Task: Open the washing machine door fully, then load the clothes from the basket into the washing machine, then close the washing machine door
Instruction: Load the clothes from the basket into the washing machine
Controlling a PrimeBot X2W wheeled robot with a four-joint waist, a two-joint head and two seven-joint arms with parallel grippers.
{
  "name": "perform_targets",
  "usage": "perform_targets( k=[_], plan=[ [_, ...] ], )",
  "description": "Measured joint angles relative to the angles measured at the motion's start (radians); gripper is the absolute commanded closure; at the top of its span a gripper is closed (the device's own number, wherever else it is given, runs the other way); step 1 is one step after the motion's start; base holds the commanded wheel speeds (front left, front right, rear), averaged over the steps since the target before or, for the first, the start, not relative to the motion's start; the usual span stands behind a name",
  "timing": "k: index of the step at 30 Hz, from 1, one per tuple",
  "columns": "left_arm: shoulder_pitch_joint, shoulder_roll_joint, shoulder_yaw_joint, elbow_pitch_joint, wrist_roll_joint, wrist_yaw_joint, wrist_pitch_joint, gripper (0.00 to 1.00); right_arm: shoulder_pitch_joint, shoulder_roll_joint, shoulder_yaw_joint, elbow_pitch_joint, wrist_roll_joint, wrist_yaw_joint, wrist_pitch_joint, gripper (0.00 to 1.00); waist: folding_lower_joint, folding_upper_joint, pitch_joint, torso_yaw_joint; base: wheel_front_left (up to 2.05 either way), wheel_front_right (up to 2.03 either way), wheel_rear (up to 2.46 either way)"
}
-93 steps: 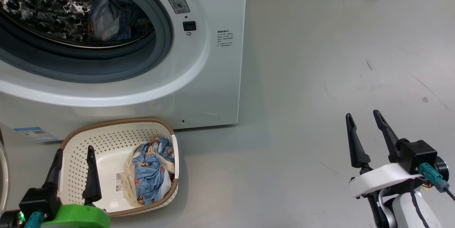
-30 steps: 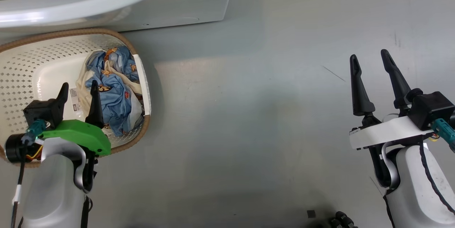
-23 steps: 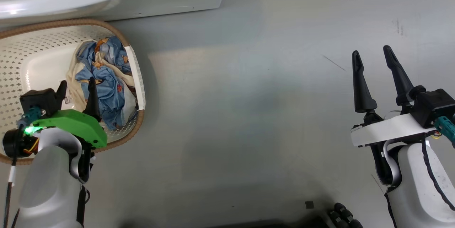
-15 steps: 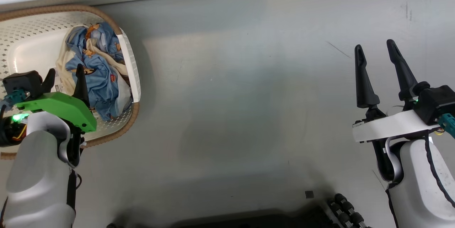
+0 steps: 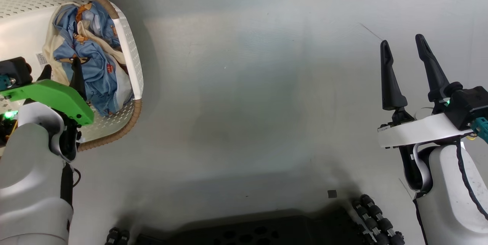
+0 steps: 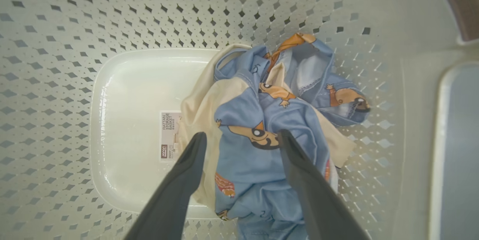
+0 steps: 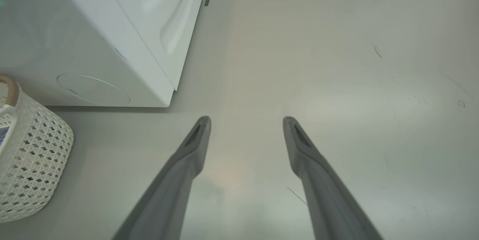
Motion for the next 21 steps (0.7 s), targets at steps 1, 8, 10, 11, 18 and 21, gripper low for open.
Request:
perform_targets(
  k=[1,8,10,11,18,21],
  plan=[
    [-0.006,0.0,0.007,0.006,-0.011,0.0,0.005,0.0,0.0,0.001,0.0,0.0,0.0,0.0,0.0,0.0,0.0,0.0,0.005,-0.001,0.0,0.0,0.0],
    [-0.032,-0.002,0.017,0.063,-0.032,0.0,0.034,0.0,-0.005,0.005,-0.005,-0.001,0.0,0.0,0.0,0.0,-0.0001,0.0,0.02,-0.008,0.0,0.0,0.0],
    [-0.037,-0.002,0.018,0.071,-0.035,0.0,0.034,0.0,-0.005,0.005,-0.006,-0.001,0.0,0.0,0.0,0.0,0.0,0.0,0.022,-0.009,0.0,0.0,0.0],
    [-0.044,-0.002,0.02,0.077,-0.047,0.0,0.037,0.0,-0.004,0.006,-0.006,-0.001,0.0,0.0,0.0,0.0,0.0,0.0,0.023,-0.01,0.0,0.0,0.0],
    [-0.089,-0.014,0.024,0.108,-0.083,-0.001,0.055,0.0,-0.003,0.007,-0.006,-0.002,0.0,0.0,0.0,0.0,0.0,0.0,0.031,-0.014,0.0,0.0,0.0],
    [-0.096,-0.027,0.021,0.13,-0.088,-0.001,0.064,0.0,-0.003,0.008,-0.006,-0.002,0.0,0.0,0.0,0.0,-0.0001,0.0,0.033,-0.016,0.0,0.0,0.0]
  ],
)
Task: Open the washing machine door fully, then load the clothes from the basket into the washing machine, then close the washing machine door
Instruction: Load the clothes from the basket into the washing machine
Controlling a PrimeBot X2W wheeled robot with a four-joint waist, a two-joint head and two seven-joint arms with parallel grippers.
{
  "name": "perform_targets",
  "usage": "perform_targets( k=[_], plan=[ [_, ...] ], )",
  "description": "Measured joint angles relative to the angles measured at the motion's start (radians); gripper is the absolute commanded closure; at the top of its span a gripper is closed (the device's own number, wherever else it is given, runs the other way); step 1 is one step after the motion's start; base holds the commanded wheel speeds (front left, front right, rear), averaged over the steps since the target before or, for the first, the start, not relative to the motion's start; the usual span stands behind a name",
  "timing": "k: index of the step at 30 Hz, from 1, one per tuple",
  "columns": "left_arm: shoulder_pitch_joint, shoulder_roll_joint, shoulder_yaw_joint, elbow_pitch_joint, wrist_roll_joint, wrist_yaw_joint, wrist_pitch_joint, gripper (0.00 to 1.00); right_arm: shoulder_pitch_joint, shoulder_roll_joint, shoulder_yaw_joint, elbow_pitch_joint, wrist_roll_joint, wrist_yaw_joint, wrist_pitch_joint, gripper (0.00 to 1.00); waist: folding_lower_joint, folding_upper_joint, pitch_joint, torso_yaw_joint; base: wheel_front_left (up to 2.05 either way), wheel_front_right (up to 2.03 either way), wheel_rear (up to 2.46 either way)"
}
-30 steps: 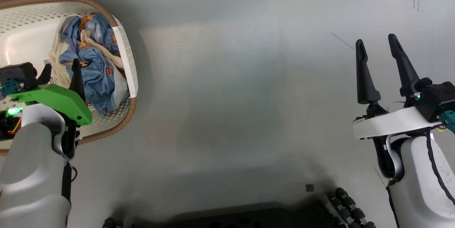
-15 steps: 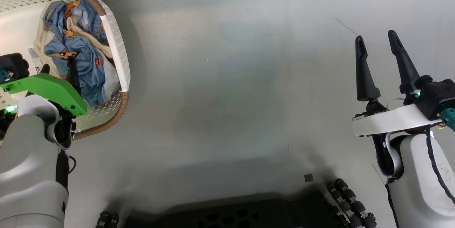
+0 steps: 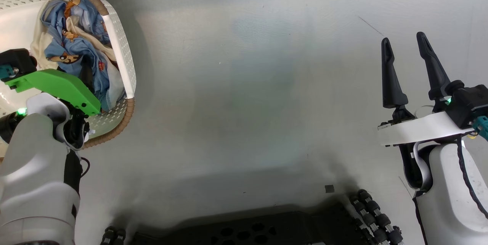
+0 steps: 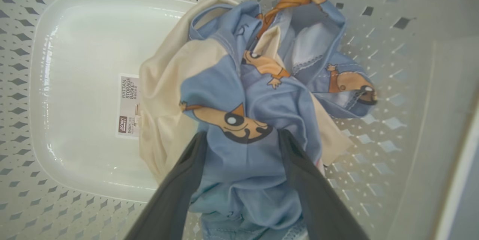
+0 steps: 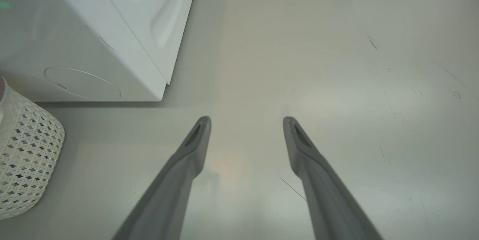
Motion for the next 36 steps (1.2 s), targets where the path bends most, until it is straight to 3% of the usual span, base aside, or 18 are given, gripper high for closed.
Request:
perform_targets(
  k=[14,15,17,18,36],
  plan=[
    [-0.024,-0.001,-0.01,0.062,-0.032,0.0,0.016,0.03,0.0,0.001,-0.008,-0.009,-0.002,0.0,0.0,0.0,0.0,0.0,0.003,-0.003,0.0,0.0,0.0],
    [-0.028,-0.002,-0.01,0.063,-0.041,0.0,0.022,0.26,0.0,0.002,-0.008,-0.009,-0.002,0.0,0.0,0.0,0.0,0.0,0.003,-0.003,0.0,0.0,0.0],
    [-0.033,-0.002,-0.021,0.063,-0.048,0.0,0.024,0.82,0.0,0.002,-0.01,-0.01,-0.002,0.0,0.0,0.0,0.0,0.0,0.003,-0.004,0.0,0.0,0.0],
    [-0.035,-0.004,-0.027,0.064,-0.049,0.0,0.031,1.0,0.0,0.002,-0.011,-0.011,-0.002,0.0,0.0,0.0,0.0,0.0,0.003,-0.004,0.0,0.0,0.0],
    [-0.034,-0.003,-0.091,0.073,-0.069,0.0,-0.029,1.0,-0.008,0.001,-0.04,-0.012,-0.01,0.0,0.0,0.0,0.0,0.0,-0.052,0.009,0.0,0.0,0.0]
  ],
)
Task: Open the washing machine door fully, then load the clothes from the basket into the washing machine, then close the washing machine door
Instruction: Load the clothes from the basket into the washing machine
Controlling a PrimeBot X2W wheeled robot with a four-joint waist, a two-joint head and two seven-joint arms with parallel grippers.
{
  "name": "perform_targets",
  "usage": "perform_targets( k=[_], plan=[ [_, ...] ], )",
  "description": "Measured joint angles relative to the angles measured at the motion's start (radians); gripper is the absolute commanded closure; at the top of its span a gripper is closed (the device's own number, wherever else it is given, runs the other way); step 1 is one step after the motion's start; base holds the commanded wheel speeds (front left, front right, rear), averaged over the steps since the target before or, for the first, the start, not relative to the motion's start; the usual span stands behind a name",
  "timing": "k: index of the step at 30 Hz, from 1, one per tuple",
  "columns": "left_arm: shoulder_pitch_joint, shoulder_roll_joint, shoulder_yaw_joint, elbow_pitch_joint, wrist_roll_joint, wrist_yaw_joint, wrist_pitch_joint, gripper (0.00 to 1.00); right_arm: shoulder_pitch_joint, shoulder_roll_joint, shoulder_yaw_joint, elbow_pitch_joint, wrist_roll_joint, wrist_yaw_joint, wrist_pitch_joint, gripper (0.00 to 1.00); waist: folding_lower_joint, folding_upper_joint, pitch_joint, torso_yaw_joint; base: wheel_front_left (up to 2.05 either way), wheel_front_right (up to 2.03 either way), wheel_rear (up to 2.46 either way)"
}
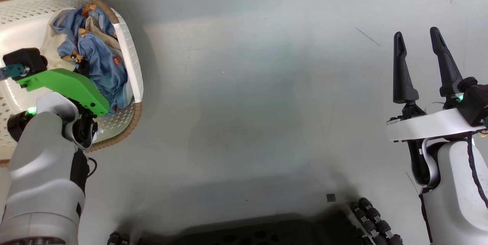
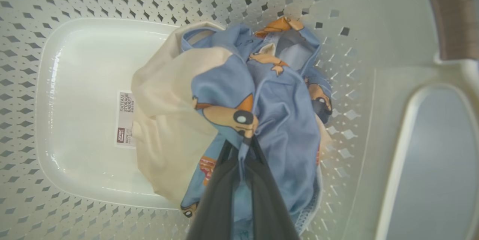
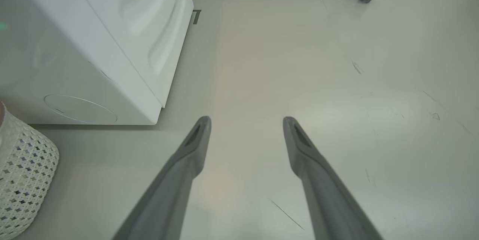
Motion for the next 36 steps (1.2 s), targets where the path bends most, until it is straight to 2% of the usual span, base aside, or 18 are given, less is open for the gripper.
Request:
perform_targets(
  k=[14,25,36],
  plan=[
    [0.106,0.003,-0.017,0.011,-0.051,0.0,-0.108,1.0,-0.001,0.001,0.001,0.04,-0.001,0.0,0.0,0.0,0.0,0.0,-0.115,0.015,0.0,0.0,0.0],
    [0.191,-0.002,-0.075,-0.019,-0.07,0.0,-0.209,1.0,0.004,-0.002,0.004,0.082,-0.003,0.0,0.0,0.0,0.0,0.0,-0.231,0.029,0.0,0.0,0.0],
    [0.282,0.004,-0.11,-0.04,-0.091,0.0,-0.24,1.0,0.039,0.001,0.029,0.136,-0.003,0.001,0.0,0.0,0.0,0.0,-0.356,0.042,0.0,0.0,0.0]
  ],
)
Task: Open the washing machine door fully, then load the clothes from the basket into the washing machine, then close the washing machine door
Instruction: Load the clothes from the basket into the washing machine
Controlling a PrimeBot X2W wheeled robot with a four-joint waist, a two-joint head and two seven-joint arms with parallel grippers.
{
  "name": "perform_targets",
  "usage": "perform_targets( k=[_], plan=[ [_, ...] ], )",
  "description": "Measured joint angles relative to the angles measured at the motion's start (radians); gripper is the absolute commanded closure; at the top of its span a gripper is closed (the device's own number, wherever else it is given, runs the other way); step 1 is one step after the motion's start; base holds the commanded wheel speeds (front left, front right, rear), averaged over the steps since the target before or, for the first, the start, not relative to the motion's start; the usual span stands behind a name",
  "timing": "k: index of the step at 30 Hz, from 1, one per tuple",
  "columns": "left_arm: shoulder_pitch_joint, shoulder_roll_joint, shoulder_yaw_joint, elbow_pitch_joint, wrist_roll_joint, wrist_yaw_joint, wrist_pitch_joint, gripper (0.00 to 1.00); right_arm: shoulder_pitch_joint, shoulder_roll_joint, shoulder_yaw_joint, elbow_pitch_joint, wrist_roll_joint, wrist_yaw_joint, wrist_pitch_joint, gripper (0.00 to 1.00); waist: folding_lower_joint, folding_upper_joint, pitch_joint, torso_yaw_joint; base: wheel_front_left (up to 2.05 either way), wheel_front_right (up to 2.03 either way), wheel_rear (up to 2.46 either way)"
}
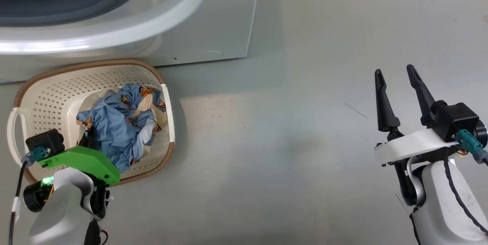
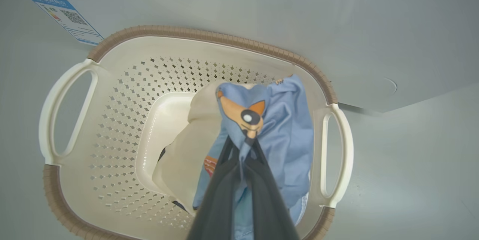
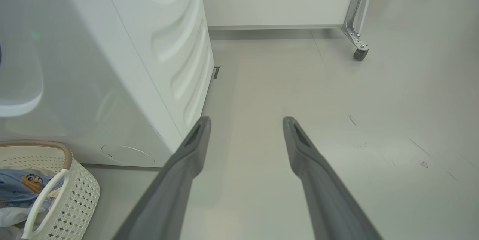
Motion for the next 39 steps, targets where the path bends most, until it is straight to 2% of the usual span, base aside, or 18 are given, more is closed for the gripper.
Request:
perform_targets(
  k=[15,22,39],
  plan=[
    [0.094,0.015,-0.013,-0.081,-0.009,0.0,-0.02,1.0,0.065,-0.002,0.007,0.033,0.0,0.0,0.0,0.0,0.0,0.0,-0.177,0.012,0.0,0.0,0.0],
    [0.113,0.055,0.026,-0.218,0.017,0.0,-0.02,1.0,0.09,-0.003,0.007,0.044,0.0,0.0,0.0,0.0,0.0,0.0,-0.249,0.025,0.0,0.0,0.0],
    [0.265,0.061,0.121,-0.483,0.122,0.0,-0.02,1.0,0.182,-0.002,0.022,0.082,0.005,0.0,0.0,0.0,-0.0001,0.0,-0.447,0.045,0.0,0.0,0.0]
  ],
)
